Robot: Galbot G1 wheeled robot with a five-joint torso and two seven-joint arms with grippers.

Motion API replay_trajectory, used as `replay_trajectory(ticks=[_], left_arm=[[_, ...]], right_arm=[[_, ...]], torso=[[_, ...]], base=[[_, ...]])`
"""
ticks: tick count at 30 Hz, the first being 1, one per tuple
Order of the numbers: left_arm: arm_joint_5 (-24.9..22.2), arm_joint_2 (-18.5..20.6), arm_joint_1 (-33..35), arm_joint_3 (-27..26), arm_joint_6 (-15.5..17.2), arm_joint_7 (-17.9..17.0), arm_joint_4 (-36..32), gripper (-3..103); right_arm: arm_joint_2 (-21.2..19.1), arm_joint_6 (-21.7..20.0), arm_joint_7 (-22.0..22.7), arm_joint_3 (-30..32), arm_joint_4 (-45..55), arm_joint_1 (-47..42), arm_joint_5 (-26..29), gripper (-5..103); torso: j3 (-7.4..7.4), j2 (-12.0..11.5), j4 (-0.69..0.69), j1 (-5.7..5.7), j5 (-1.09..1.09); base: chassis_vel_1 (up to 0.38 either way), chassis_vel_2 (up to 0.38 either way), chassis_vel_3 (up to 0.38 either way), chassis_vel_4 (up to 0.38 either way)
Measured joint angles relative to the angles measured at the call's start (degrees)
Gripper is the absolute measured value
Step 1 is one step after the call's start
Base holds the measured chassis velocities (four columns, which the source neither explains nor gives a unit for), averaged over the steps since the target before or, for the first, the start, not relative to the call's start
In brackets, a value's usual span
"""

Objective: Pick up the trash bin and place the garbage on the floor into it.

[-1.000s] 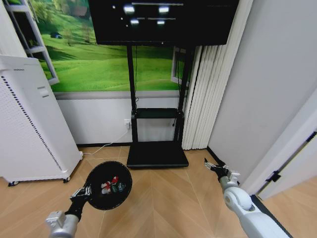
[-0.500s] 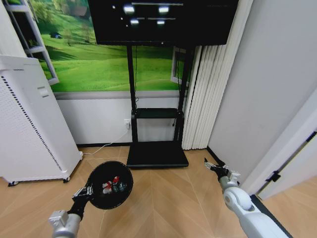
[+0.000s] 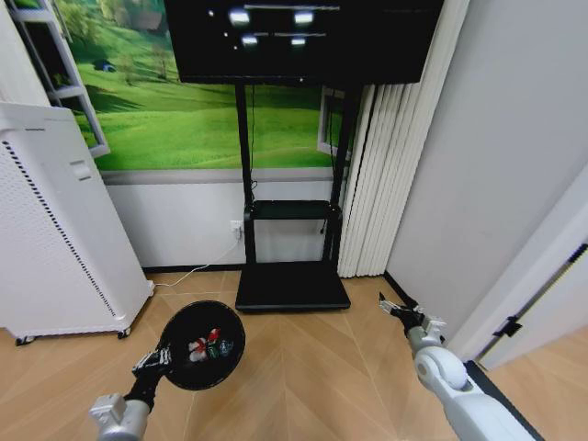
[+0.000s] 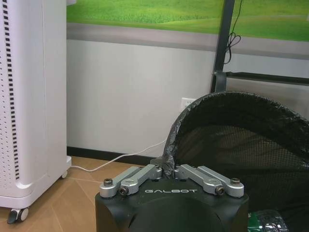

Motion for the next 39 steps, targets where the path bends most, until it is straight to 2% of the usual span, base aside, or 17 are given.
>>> replay_trajectory(ticks=[15, 18, 20, 21, 23, 24, 26, 28, 31, 32, 34, 37, 39], left_arm=[[0.47, -0.13, -0.37, 0.82, -0.09, 0.02, 0.93, 3], [0.62, -0.15, -0.42, 1.11, -0.09, 0.02, 1.04, 3], [0.69, -0.15, -0.49, 1.19, -0.12, 0.02, 1.1, 3], [0.75, -0.16, -0.58, 1.31, -0.13, 0.0, 1.2, 3], [0.81, -0.18, -0.59, 1.43, -0.13, -0.03, 1.3, 3], [0.85, -0.19, -0.64, 1.48, -0.14, -0.04, 1.31, 3], [0.87, -0.19, -0.68, 1.57, -0.15, -0.03, 1.36, 3], [0.91, -0.2, -0.69, 1.62, -0.15, -0.06, 1.51, 3], [0.94, -0.2, -0.71, 1.64, -0.31, -0.05, 1.69, 3], [0.96, -0.2, -0.7, 1.63, -0.37, -0.05, 1.83, 3], [1.0, -0.2, -0.67, 1.63, -0.43, -0.07, 1.94, 3], [1.08, -0.24, -0.64, 1.67, -0.58, -0.07, 2.07, 3], [1.14, -0.32, -0.62, 1.73, -0.65, -0.07, 2.15, 3]], right_arm=[[0.0, -0.01, 0.05, -0.02, -0.01, -0.01, -0.01, 100], [-0.01, -0.01, 0.06, -0.01, -0.01, -0.01, -0.01, 100], [-0.01, -0.01, 0.06, -0.02, -0.02, -0.02, -0.01, 100], [0.0, -0.01, 0.05, -0.02, -0.01, -0.02, -0.01, 100], [-0.01, -0.01, 0.06, -0.01, -0.01, -0.01, -0.01, 100], [-0.01, -0.02, 0.05, -0.02, -0.01, -0.01, -0.01, 100], [-0.01, -0.02, 0.06, -0.02, -0.02, -0.02, -0.01, 100], [0.0, -0.02, 0.05, -0.02, -0.02, -0.01, -0.01, 100], [-0.01, -0.02, 0.05, -0.03, -0.02, -0.01, -0.01, 100], [0.0, -0.02, 0.05, -0.03, -0.02, -0.01, -0.01, 100], [0.0, -0.02, 0.05, -0.02, -0.01, -0.01, -0.01, 100], [0.0, -0.02, 0.05, -0.03, -0.01, -0.01, -0.01, 100], [0.0, -0.02, 0.05, -0.02, -0.01, -0.01, -0.01, 100]], torso=[[0.0, -0.01, 0.01, 0.01, 0.0], [0.0, 0.0, 0.02, 0.01, 0.01], [0.0, 0.0, -0.02, 0.01, 0.02], [0.01, -0.01, 0.04, 0.01, -0.01], [0.0, 0.0, -0.01, 0.0, -0.05], [0.0, 0.0, 0.02, 0.0, 0.03], [0.0, 0.0, -0.02, 0.01, 0.02], [0.0, 0.0, 0.03, 0.01, -0.04], [0.0, 0.0, -0.02, 0.0, 0.03], [0.0, 0.0, 0.04, 0.01, 0.0], [0.0, 0.0, 0.01, 0.0, -0.06], [0.0, 0.0, 0.0, 0.0, 0.02], [0.0, 0.0, 0.01, 0.0, -0.05]], base=[[0.218, 0.225, -0.219, -0.216], [0.309, 0.329, -0.315, -0.329], [0.352, 0.368, -0.372, -0.336], [0.371, 0.368, -0.356, -0.358], [0.382, 0.391, -0.356, -0.385], [0.382, 0.359, -0.378, -0.385], [0.358, 0.359, -0.356, -0.341], [0.375, 0.349, -0.338, -0.338], [0.338, 0.365, -0.374, -0.374], [0.317, 0.36, -0.347, -0.341], [0.253, 0.36, -0.272, -0.301], [0.217, 0.201, -0.253, -0.187], [0.06, 0.024, -0.081, -0.131]])
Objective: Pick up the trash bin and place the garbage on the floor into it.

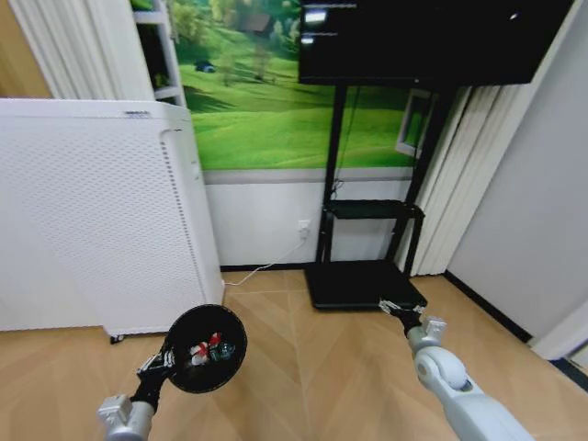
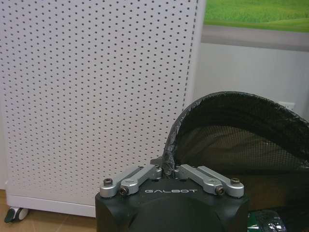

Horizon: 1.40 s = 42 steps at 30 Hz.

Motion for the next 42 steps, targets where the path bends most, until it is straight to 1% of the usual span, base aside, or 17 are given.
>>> replay_trajectory(ticks=[2, 3, 4, 7, 8, 10, 14, 18, 20, 23, 30, 33, 35, 36, 42], left_arm=[[0.0, -0.05, 0.0, 0.06, -0.09, 0.03, 0.12, 3], [0.01, -0.12, -0.01, 0.08, -0.17, 0.05, 0.26, 3], [0.01, -0.24, -0.15, 0.22, -0.39, 0.16, 0.66, 3], [0.01, -0.28, -0.3, 0.25, -0.48, 0.16, 0.85, 3], [0.01, -0.32, -0.42, 0.29, -0.48, 0.16, 0.91, 3], [0.01, -0.33, -0.51, 0.35, -0.48, 0.16, 0.94, 3], [0.12, -0.33, -0.62, 0.82, -0.49, 0.06, 1.18, 3], [0.2, -0.2, -0.85, 0.77, -0.43, -0.11, 1.42, 3], [0.2, -0.13, -0.95, 0.74, -0.29, -0.21, 1.46, 3], [0.2, 0.01, -1.14, 0.76, -0.13, -0.4, 1.46, 3], [0.77, -0.38, -1.22, 1.84, 0.01, -0.62, 1.6, 3], [1.17, -0.73, -0.86, 2.36, 0.03, -1.09, 1.83, 3], [2.14, -1.48, -0.05, 3.51, 0.06, -1.62, 2.79, 3], [2.77, -2.04, 0.43, 4.2, 0.05, -2.11, 3.67, 3], [2.89, -2.18, 1.23, 4.77, 0.36, -3.29, 5.03, 3]], right_arm=[[0.0, 0.0, 0.0, 0.0, 0.0, 0.0, 0.0, 100], [0.0, 0.0, 0.0, 0.0, 0.0, 0.0, 0.0, 100], [-0.02, 0.0, 0.0, 0.01, -0.01, 0.01, 0.0, 100], [-0.02, 0.0, 0.01, 0.02, -0.01, 0.0, 0.0, 100], [-0.02, 0.0, 0.0, 0.02, -0.01, 0.0, 0.0, 100], [-0.02, 0.0, 0.01, 0.02, -0.01, 0.0, 0.0, 100], [-0.01, 0.0, 0.0, 0.01, -0.01, 0.01, 0.0, 100], [-0.01, 0.0, 0.0, 0.01, -0.01, 0.0, 0.0, 100], [-0.01, 0.0, 0.0, 0.01, 0.0, 0.0, 0.0, 100], [0.0, 0.01, 0.0, 0.01, -0.01, 0.0, 0.0, 100], [-0.01, 0.0, 0.0, 0.01, -0.01, 0.0, 0.0, 100], [-0.01, 0.01, 0.0, 0.01, -0.01, 0.0, 0.0, 100], [-0.01, 0.01, 0.0, 0.01, -0.01, 0.01, 0.0, 100], [-0.01, 0.01, 0.0, 0.01, -0.01, 0.01, 0.0, 100], [-0.01, 0.01, 0.01, 0.01, -0.01, 0.0, 0.0, 100]], torso=[[0.0, 0.0, 0.01, 0.0, 0.03], [0.01, 0.0, 0.03, 0.0, 0.08], [0.01, 0.0, -0.03, 0.01, 0.05], [0.01, -0.01, -0.04, 0.01, 0.06], [0.01, 0.0, -0.03, 0.01, 0.03], [0.01, -0.01, -0.03, 0.01, 0.04], [0.01, -0.01, 0.02, 0.01, 0.03], [0.0, -0.01, -0.02, 0.0, 0.02], [0.0, 0.0, 0.0, -0.01, 0.03], [-0.01, 0.0, -0.01, -0.02, 0.05], [0.01, 0.0, -0.01, -0.01, 0.04], [0.01, 0.0, -0.01, 0.0, 0.05], [0.01, 0.0, 0.01, 0.01, 0.04], [0.01, 0.0, 0.0, 0.01, 0.04], [0.0, 0.0, -0.01, 0.0, 0.04]], base=[[0.06, 0.039, -0.003, -0.053], [-0.021, 0.039, 0.059, 0.014], [-0.067, -0.071, 0.008, 0.062], [-0.035, -0.089, -0.004, 0.078], [0.013, -0.081, -0.073, 0.097], [0.013, -0.113, -0.073, 0.097], [0.149, -0.114, -0.154, 0.137], [0.213, -0.162, -0.203, 0.17], [0.217, -0.187, -0.22, 0.18], [0.173, -0.15, -0.144, 0.161], [0.008, -0.025, 0.0, 0.004], [-0.046, 0.059, 0.052, -0.051], [-0.012, 0.03, 0.032, -0.004], [0.0, 0.0, 0.0, 0.0], [0.0, 0.0, 0.0, 0.0]])
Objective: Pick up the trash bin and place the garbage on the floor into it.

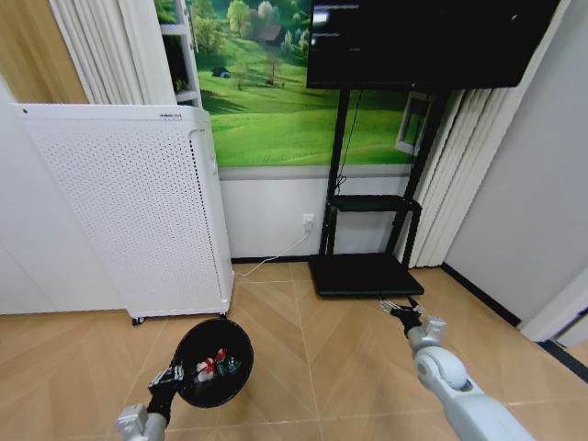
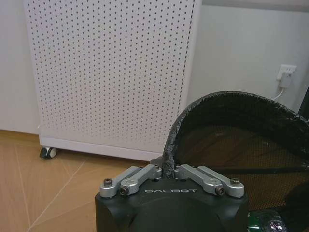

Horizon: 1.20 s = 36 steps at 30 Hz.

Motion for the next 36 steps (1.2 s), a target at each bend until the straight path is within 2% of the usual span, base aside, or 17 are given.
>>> replay_trajectory(ticks=[13, 26, 36], left_arm=[[-2.46, 0.82, 5.01, 4.48, 1.86, -1.88, 1.17, 3], [-3.06, 3.27, 10.99, 1.97, 2.35, -2.03, -1.86, 3], [-2.64, 2.85, 12.4, 1.54, 2.76, -2.75, -1.73, 3]], right_arm=[[0.0, 0.0, 0.0, 0.0, 0.0, 0.0, 0.0, 100], [0.0, 0.0, 0.0, 0.0, 0.0, 0.0, 0.0, 100], [0.0, 0.0, 0.0, 0.0, 0.0, 0.0, 0.0, 100]], torso=[[0.0, 0.0, 0.0, 0.0, -0.01], [0.0, 0.0, 0.01, -0.01, 0.0], [-0.01, 0.0, 0.0, 0.0, -0.01]], base=[[0.0, 0.0, 0.0, 0.0], [0.0, 0.0, 0.0, 0.0], [0.0, 0.0, 0.0, 0.0]])
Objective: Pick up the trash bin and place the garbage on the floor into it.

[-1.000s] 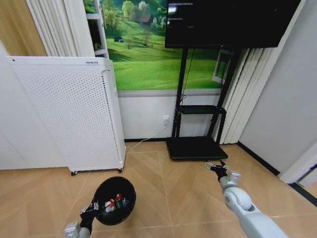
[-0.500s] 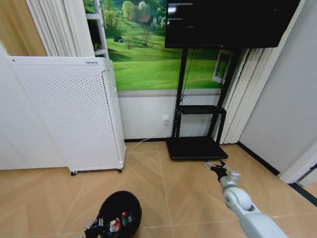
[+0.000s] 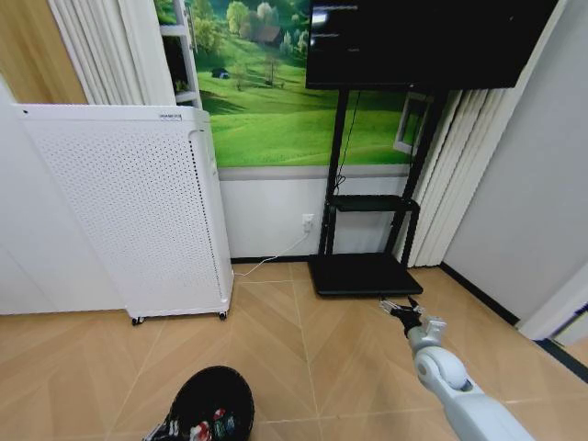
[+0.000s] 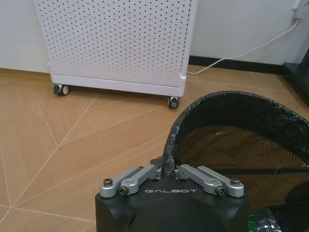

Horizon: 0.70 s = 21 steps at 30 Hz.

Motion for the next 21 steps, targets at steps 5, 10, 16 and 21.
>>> replay_trajectory(ticks=[5, 10, 16, 21], left_arm=[[0.09, -0.34, 0.53, -0.6, 0.03, -0.09, 0.05, 0], [0.03, -0.44, 0.65, -1.31, 0.01, -0.11, 0.61, 14], [-0.12, -0.56, 0.06, -1.51, -0.07, -0.01, 1.38, 36], [-0.15, -0.5, -0.28, -1.9, -0.19, 0.08, 1.75, 53]], right_arm=[[0.0, 0.0, 0.0, 0.0, 0.0, 0.0, 0.0, 100], [0.0, 0.0, 0.0, 0.0, 0.0, 0.0, 0.0, 100], [0.0, 0.0, 0.0, 0.0, 0.0, 0.0, 0.0, 100], [0.0, 0.0, 0.0, 0.0, 0.0, 0.0, 0.0, 100]], torso=[[0.0, 0.0, 0.0, 0.0, 0.0], [0.0, 0.0, 0.0, 0.0, 0.01], [0.0, 0.0, 0.0, 0.0, 0.01], [0.0, 0.0, 0.0, 0.0, 0.01]], base=[[0.0, 0.0, 0.0, 0.0], [0.0, 0.0, 0.0, 0.0], [0.0, 0.0, 0.0, 0.0], [0.0, 0.0, 0.0, 0.0]])
